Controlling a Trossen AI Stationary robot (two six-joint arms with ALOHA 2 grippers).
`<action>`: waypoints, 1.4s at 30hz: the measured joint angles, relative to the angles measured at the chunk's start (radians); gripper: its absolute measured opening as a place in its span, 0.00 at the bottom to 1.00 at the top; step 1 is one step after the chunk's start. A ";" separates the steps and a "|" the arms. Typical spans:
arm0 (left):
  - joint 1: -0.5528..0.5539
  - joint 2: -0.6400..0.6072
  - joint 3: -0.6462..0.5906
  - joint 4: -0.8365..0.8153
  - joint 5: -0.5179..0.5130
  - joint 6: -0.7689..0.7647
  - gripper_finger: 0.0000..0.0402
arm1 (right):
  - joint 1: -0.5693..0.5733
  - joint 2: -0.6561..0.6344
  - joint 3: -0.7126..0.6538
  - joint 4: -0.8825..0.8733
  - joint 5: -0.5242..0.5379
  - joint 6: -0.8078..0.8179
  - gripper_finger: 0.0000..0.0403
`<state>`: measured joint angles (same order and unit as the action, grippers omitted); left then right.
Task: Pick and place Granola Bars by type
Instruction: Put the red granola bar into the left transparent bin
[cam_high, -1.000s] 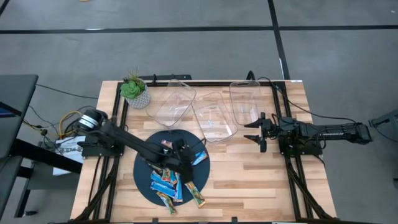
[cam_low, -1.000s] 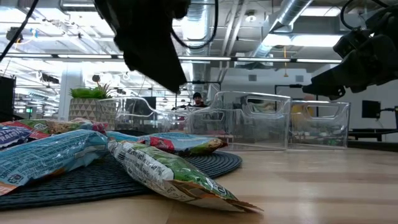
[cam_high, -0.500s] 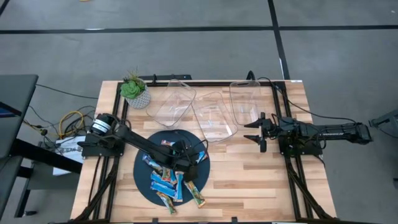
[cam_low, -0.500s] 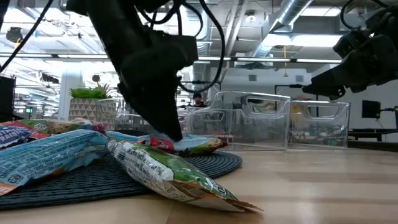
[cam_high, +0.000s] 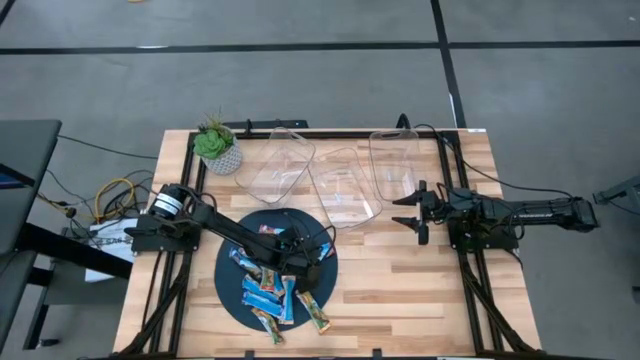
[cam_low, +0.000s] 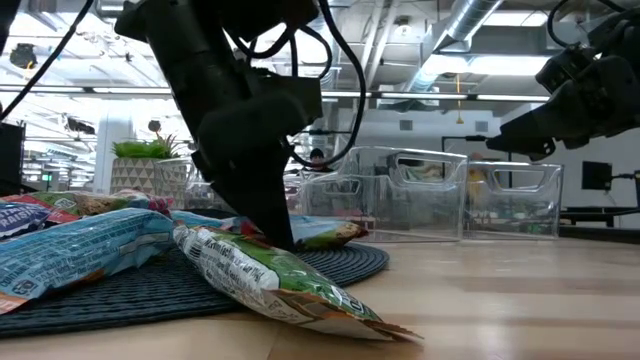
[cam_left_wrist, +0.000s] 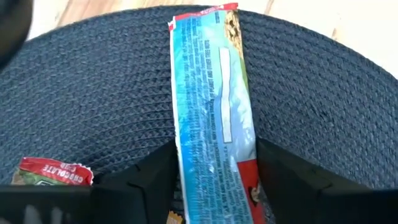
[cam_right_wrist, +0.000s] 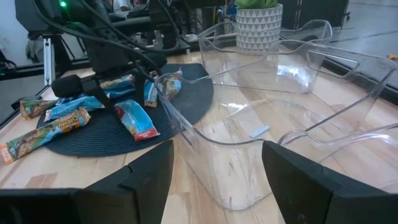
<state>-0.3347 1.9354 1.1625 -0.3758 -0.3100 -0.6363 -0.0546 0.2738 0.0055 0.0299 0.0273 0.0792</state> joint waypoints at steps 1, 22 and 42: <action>0.000 0.000 0.000 0.000 0.003 0.000 0.46 | 0.000 0.000 0.000 0.000 0.000 0.000 0.59; -0.033 -0.005 -0.001 0.126 -0.010 0.120 0.14 | 0.000 0.000 0.000 0.000 -0.001 0.000 0.59; -0.018 -0.149 -0.001 0.685 0.005 0.542 0.15 | 0.000 0.000 0.000 -0.001 -0.001 0.000 0.59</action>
<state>-0.3529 1.7862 1.1614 0.3091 -0.3054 -0.0940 -0.0546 0.2741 0.0053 0.0294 0.0261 0.0794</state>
